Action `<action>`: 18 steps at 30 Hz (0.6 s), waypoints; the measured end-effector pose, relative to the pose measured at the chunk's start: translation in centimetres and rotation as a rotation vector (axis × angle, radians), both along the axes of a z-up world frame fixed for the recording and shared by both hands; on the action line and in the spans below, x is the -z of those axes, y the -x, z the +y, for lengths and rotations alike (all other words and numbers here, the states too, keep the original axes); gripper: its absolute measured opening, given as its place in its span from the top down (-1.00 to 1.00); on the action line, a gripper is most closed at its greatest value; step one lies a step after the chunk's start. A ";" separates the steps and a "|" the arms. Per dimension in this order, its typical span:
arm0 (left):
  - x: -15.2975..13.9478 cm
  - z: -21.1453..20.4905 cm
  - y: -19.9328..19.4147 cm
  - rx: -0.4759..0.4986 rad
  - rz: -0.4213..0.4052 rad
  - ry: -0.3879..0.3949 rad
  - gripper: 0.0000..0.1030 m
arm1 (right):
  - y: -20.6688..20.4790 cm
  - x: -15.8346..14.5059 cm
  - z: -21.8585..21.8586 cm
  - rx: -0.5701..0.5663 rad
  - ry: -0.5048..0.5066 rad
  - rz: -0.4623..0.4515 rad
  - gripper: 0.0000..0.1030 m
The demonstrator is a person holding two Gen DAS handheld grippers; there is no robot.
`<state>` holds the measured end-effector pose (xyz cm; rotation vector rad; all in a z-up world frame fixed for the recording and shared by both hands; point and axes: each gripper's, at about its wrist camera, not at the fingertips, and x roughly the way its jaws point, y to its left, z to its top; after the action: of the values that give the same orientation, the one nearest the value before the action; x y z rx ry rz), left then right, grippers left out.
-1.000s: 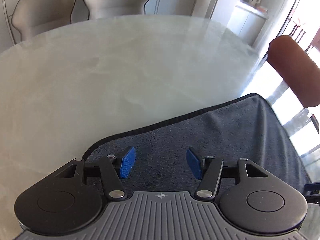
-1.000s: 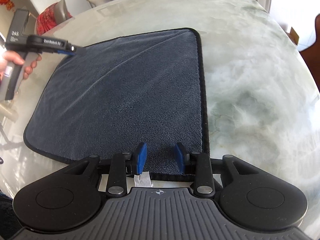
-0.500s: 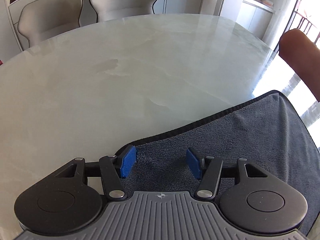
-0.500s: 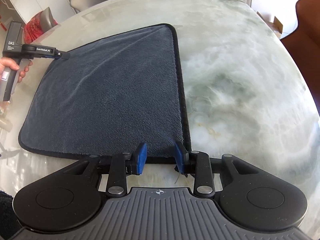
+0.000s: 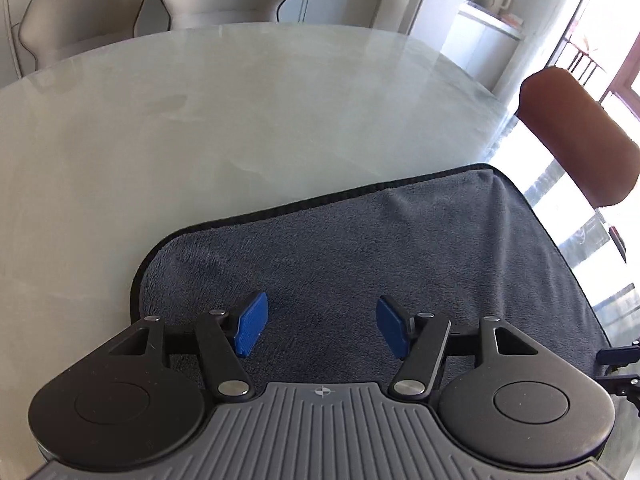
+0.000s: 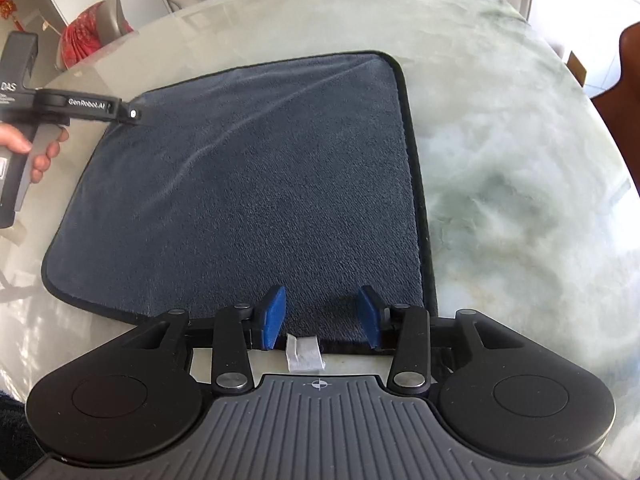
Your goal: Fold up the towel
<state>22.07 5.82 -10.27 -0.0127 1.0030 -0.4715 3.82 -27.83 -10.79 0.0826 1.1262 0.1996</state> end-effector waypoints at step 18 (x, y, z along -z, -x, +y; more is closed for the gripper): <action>-1.9 7.7 3.2 -0.249 -0.011 0.027 -0.28 | 1.9 -0.7 0.2 0.103 -0.006 -0.037 -0.07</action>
<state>18.91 13.50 -8.41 -0.1573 0.9696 -0.2573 1.93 -27.63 -10.12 0.1419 1.0811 0.1123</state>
